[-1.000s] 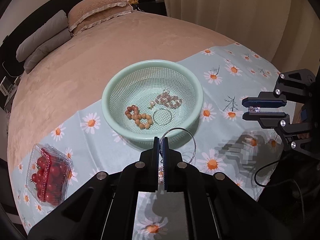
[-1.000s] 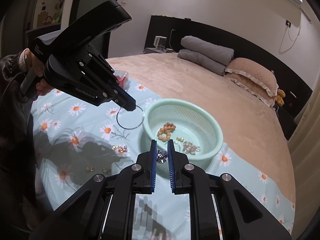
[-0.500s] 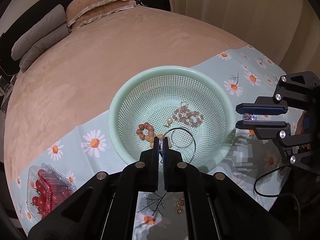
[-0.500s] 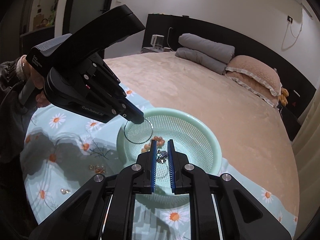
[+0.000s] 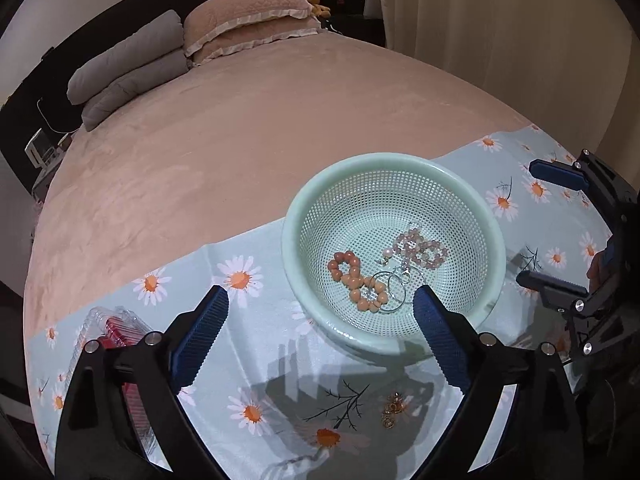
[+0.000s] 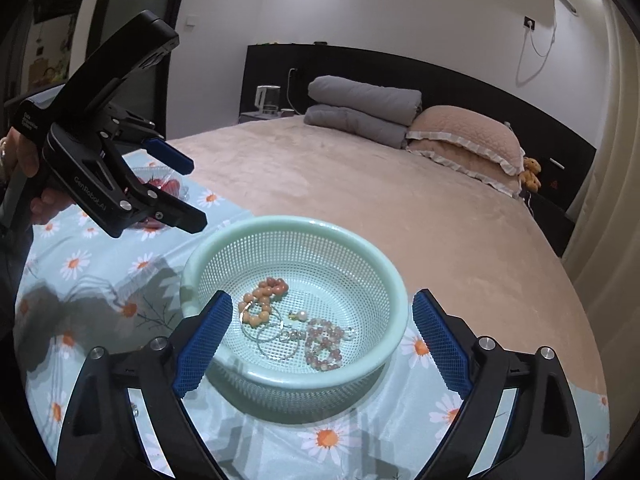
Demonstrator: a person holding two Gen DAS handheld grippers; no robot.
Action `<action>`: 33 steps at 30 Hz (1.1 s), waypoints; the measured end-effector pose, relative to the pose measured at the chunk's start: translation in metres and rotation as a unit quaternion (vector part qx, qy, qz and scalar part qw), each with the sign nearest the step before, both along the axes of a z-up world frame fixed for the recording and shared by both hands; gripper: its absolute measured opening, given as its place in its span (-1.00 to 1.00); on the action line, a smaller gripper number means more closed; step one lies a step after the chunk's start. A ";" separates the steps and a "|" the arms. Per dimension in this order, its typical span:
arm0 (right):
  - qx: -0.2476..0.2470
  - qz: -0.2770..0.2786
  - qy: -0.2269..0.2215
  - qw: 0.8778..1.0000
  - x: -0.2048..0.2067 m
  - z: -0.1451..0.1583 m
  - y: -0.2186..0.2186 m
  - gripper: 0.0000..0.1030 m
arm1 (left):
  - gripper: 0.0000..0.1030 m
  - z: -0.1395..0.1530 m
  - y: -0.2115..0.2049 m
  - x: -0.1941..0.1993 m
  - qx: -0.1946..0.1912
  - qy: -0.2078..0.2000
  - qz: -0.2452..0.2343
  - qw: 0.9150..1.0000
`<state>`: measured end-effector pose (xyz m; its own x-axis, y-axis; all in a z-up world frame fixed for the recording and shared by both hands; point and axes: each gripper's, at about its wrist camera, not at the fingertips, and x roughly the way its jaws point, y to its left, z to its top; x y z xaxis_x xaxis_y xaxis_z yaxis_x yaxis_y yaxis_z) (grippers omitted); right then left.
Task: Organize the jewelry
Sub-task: 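Withdraw both open tools from the colander toward the remaining charms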
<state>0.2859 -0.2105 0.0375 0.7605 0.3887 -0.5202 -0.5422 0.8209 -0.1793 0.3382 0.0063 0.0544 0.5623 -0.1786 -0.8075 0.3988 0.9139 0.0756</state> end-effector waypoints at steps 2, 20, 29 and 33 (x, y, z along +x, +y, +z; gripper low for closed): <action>-0.005 0.007 0.002 1.000 -0.007 0.000 0.003 0.69 | 0.84 -0.001 0.004 -0.007 0.006 0.002 0.003 1.000; -0.036 0.122 0.079 0.989 -0.069 -0.038 0.043 0.67 | 0.86 -0.063 0.020 -0.050 0.007 0.064 0.009 0.998; -0.020 0.134 0.131 0.982 -0.078 -0.076 0.050 0.64 | 0.81 -0.105 0.012 -0.054 0.003 0.100 0.007 0.995; -0.002 0.133 0.146 0.980 -0.074 -0.084 0.048 0.52 | 0.73 -0.120 0.009 -0.056 0.001 0.115 0.002 0.993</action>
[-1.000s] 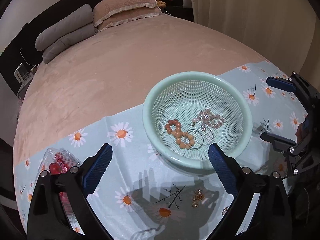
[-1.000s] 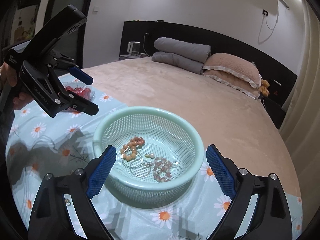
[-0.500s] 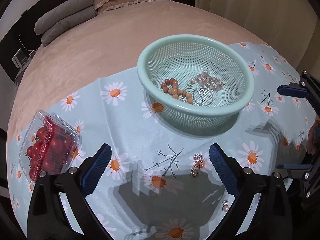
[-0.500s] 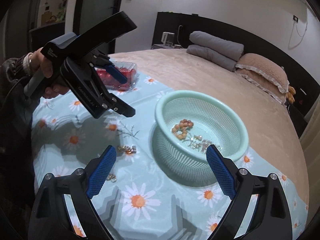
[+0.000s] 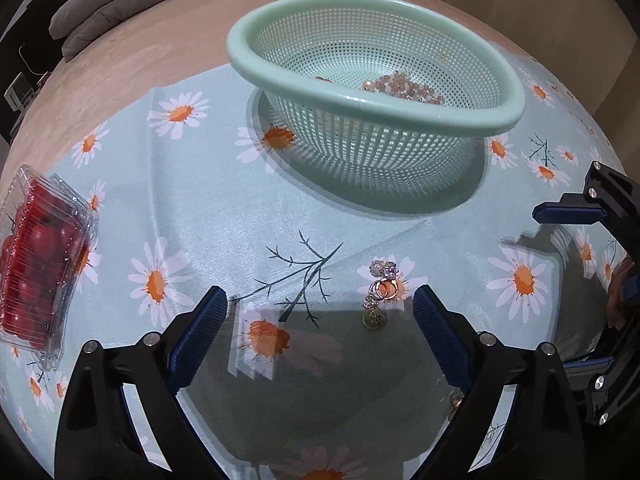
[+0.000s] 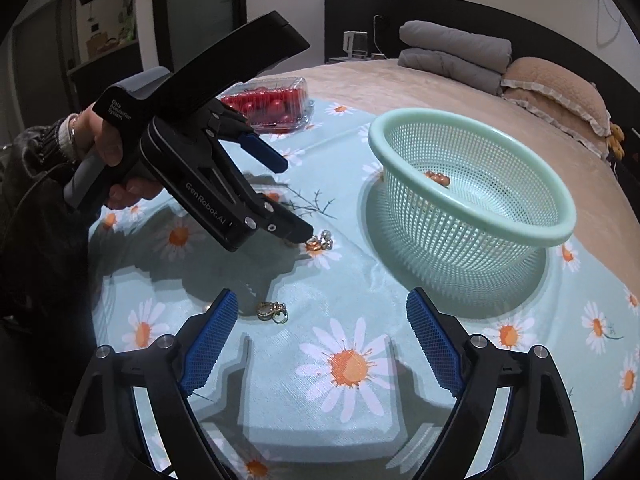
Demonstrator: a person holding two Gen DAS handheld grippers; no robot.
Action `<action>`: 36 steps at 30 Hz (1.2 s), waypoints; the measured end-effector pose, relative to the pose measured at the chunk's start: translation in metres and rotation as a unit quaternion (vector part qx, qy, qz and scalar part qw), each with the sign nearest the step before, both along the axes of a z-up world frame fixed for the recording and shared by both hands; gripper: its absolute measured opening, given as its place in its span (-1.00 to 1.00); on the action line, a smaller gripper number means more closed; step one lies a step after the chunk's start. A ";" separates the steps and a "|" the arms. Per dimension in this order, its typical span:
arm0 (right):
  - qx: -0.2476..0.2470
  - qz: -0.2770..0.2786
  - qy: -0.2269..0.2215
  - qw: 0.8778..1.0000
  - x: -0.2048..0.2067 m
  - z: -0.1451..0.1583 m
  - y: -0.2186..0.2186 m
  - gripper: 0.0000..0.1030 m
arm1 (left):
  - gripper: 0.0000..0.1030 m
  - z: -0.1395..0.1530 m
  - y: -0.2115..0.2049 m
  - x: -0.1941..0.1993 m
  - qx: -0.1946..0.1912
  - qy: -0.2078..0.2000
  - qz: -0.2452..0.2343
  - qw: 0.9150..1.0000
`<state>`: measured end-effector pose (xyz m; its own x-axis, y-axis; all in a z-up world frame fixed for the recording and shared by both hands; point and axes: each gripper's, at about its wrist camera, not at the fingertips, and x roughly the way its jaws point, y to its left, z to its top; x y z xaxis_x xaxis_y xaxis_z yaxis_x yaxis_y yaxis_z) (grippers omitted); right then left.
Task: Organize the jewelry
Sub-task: 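Withdraw both open tools from the colander toward the remaining charms, then grasp the gold charm pendant with the left tool while the right grasps a gold earring, then carry both items over the colander and open both tools to drop them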
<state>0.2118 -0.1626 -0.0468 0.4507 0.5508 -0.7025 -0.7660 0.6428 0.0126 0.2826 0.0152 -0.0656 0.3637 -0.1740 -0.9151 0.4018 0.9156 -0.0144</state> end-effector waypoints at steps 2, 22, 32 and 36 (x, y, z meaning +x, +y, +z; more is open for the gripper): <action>0.000 0.001 0.002 1.000 0.000 -0.003 0.003 0.51 | 0.69 -0.006 -0.002 -0.002 -0.001 0.006 -0.004 1.000; -0.021 0.042 0.047 0.998 0.001 -0.027 0.030 -0.68 | -0.72 -0.008 -0.026 -0.026 -0.008 -0.010 -0.039 0.999; -0.009 0.026 0.048 0.998 -0.004 -0.008 0.001 -0.69 | -0.72 0.014 0.010 -0.038 -0.026 -0.013 -0.017 0.999; -0.003 0.015 0.030 0.999 -0.007 0.010 -0.012 -0.69 | -0.72 0.034 0.024 -0.043 -0.022 -0.029 -0.010 0.999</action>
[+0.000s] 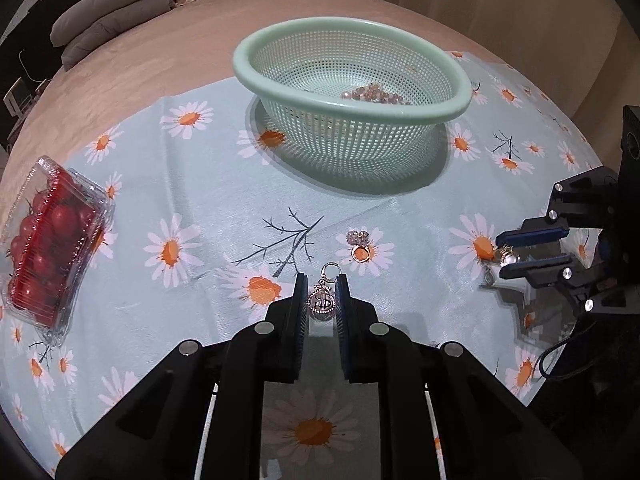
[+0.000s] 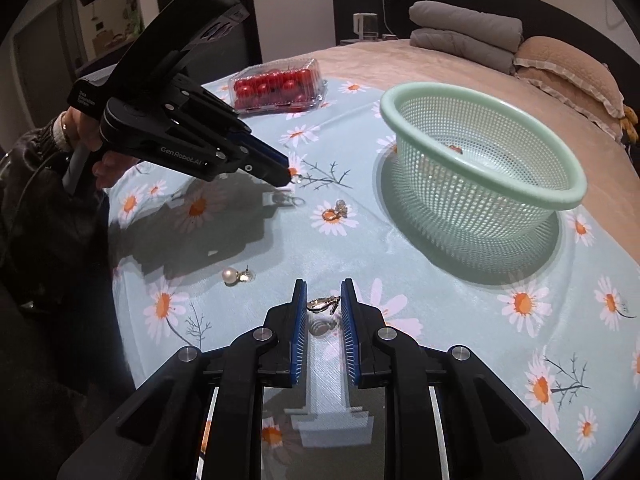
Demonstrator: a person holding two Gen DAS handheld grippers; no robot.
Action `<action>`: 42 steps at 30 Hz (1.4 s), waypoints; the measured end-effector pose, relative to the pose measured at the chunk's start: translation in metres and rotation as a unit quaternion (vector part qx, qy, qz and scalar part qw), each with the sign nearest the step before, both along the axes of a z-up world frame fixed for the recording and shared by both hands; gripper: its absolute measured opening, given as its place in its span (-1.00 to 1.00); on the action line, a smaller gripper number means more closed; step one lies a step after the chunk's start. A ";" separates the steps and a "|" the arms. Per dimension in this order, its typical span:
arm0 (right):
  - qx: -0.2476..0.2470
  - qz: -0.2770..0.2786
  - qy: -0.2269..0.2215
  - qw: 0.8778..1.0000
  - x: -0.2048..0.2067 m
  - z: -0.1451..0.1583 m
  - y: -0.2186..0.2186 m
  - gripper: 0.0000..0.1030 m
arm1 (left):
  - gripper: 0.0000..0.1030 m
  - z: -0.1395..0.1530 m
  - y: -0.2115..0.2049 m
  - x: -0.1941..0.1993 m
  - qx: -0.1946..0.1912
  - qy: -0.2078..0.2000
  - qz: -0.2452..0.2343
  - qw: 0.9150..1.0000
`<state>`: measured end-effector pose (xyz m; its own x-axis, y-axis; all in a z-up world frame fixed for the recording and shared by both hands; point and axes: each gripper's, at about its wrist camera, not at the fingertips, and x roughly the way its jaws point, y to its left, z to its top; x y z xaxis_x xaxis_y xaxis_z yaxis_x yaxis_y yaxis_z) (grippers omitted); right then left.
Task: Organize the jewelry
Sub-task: 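Carry both items over the colander and open both tools to drop them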
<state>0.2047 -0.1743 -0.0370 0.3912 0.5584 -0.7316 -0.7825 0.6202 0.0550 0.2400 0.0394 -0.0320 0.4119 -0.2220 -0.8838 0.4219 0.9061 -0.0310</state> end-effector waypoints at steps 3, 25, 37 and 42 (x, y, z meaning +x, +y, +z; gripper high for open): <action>0.003 -0.003 -0.019 1.000 -0.005 0.017 -0.012 -0.69 | -0.72 0.015 0.004 -0.002 0.005 -0.014 0.003 1.000; 0.013 -0.035 -0.135 0.990 0.032 0.120 -0.047 -0.68 | -0.71 0.103 -0.064 0.055 0.018 -0.087 -0.057 0.994; -0.017 -0.037 -0.100 0.994 0.089 0.079 -0.023 -0.68 | -0.71 0.069 -0.072 0.106 0.005 -0.051 -0.061 0.997; -0.018 -0.041 -0.085 0.995 0.107 0.062 -0.016 -0.68 | -0.71 0.048 -0.076 0.121 0.008 -0.031 -0.069 0.997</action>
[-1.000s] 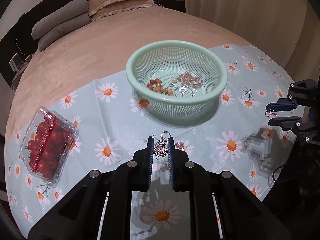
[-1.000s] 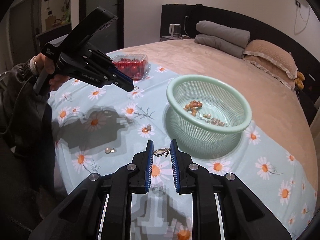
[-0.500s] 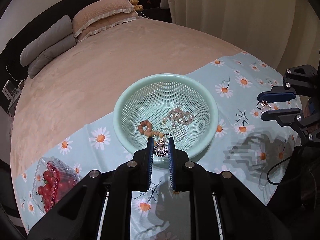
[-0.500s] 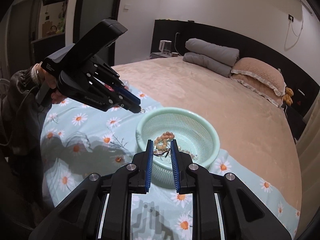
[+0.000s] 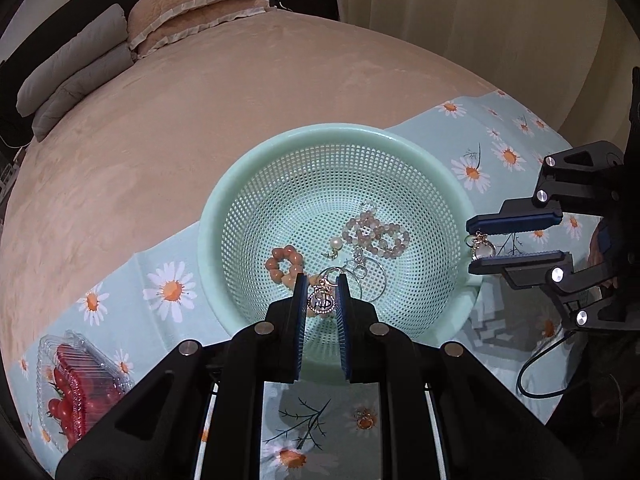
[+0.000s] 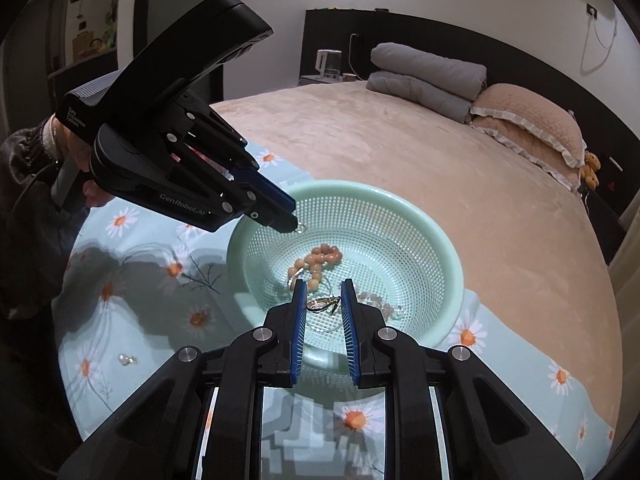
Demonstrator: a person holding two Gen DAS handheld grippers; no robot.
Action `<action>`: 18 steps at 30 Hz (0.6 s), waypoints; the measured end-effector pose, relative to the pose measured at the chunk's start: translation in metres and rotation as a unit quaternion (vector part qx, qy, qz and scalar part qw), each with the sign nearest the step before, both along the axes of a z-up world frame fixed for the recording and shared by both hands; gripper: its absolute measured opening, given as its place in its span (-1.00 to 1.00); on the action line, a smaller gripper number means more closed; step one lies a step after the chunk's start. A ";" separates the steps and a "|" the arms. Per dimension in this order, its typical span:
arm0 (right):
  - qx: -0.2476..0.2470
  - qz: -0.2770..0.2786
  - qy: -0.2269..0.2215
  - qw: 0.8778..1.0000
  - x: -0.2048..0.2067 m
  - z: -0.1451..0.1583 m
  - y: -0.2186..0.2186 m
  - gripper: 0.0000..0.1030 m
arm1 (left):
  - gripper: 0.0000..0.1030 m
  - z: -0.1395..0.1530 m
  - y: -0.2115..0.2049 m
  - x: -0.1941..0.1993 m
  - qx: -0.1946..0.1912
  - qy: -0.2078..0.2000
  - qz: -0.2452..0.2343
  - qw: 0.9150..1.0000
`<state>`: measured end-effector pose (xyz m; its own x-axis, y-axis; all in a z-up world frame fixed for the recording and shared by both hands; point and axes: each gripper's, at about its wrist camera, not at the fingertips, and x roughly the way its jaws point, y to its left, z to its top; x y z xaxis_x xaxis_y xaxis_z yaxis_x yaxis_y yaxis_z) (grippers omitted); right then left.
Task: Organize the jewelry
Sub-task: 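Carry both items over the colander and open both tools to drop them, then move both open tools back to the last charms on the cover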
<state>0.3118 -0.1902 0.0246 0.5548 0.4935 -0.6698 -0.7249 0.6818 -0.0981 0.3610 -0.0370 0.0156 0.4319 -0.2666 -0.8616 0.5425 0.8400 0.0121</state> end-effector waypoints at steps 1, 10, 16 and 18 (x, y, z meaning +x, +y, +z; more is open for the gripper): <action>-0.001 -0.002 0.002 1.000 0.004 -0.003 0.001 -0.68 | -0.71 -0.004 -0.001 0.002 0.002 0.004 -0.002 1.000; -0.015 -0.045 -0.042 0.998 0.003 -0.006 0.003 0.67 | 0.58 0.008 0.014 -0.003 -0.005 -0.026 0.021 0.999; 0.003 -0.067 -0.059 0.996 -0.019 0.009 -0.013 0.68 | 0.88 0.034 0.033 -0.020 0.004 -0.048 0.052 0.997; -0.006 -0.071 -0.066 0.995 -0.029 0.011 -0.013 0.68 | 0.88 0.036 0.035 -0.027 0.008 -0.040 0.059 0.997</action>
<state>0.2829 -0.2031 0.0358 0.7015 0.3964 -0.5923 -0.6020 0.7744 -0.1947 0.3337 -0.0019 0.0515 0.5273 -0.1961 -0.8268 0.4374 0.8968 0.0662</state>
